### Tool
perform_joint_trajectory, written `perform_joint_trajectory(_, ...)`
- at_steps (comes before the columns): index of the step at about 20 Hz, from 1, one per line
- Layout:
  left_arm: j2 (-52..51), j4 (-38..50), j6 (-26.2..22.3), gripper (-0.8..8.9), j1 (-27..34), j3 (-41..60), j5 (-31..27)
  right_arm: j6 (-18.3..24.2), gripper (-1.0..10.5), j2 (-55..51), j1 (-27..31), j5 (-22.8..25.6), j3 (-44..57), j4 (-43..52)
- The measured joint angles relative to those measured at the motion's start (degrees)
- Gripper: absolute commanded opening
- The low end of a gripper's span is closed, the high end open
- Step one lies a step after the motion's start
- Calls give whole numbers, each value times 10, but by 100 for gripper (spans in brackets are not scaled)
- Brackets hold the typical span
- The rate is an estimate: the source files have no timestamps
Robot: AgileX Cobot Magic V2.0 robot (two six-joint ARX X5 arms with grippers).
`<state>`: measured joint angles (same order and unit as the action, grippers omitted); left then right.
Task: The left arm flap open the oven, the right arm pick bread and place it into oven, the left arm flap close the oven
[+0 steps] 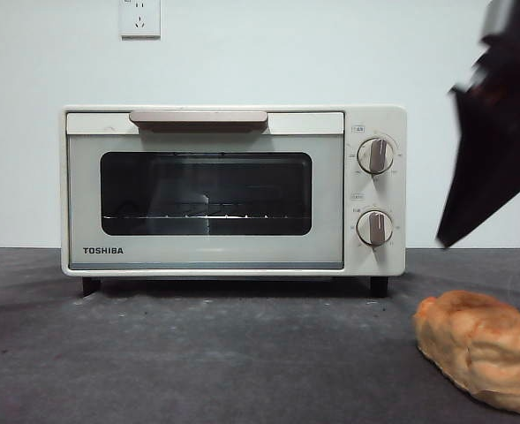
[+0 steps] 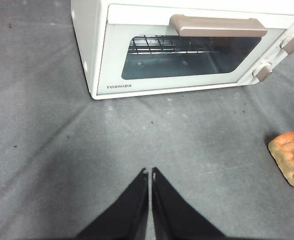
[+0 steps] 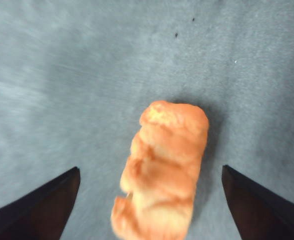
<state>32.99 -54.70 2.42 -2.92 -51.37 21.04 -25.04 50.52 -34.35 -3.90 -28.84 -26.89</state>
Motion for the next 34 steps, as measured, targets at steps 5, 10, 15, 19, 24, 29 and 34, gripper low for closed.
perform_joint_trajectory(5,0,0,0,17,0,0,0,-13,454,99,-44,67,0,57)
perform_joint_trajectory(10,0,0,0,17,0,0,0,-23,415,163,-62,100,0,88)
perform_joint_trajectory(15,0,0,0,17,0,0,0,-23,253,180,-62,101,0,90)
perform_joint_trajectory(19,0,0,0,17,0,0,0,-23,188,180,-62,101,0,90)
perform_joint_trajectory(24,0,0,0,17,-2,0,0,-23,188,153,-62,101,0,89)
perform_joint_trajectory(29,7,29,8,17,-29,0,2,-23,188,64,-62,92,0,75)
perform_joint_trajectory(34,68,98,32,18,-80,-17,3,-23,189,-14,-62,84,-23,34)
